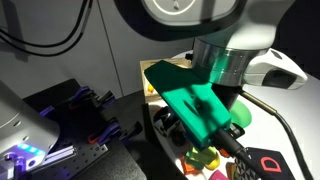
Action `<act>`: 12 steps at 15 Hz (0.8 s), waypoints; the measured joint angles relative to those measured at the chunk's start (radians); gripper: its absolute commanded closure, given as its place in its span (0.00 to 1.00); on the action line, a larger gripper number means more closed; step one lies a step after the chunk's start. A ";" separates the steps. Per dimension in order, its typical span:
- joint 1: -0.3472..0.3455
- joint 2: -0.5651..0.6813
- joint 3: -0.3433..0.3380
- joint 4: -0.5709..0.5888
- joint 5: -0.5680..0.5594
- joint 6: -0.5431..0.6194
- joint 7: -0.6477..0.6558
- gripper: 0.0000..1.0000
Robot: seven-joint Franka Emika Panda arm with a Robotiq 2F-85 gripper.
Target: Put the banana onto the tray
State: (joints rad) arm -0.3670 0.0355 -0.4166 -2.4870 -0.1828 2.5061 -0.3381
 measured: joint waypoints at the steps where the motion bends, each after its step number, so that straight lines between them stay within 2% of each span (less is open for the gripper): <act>1: 0.000 0.001 0.000 0.000 0.000 0.004 0.000 0.66; 12: -0.004 0.023 -0.005 0.007 0.000 0.025 0.000 0.66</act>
State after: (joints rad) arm -0.3710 0.0583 -0.4219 -2.4801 -0.1828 2.5309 -0.3381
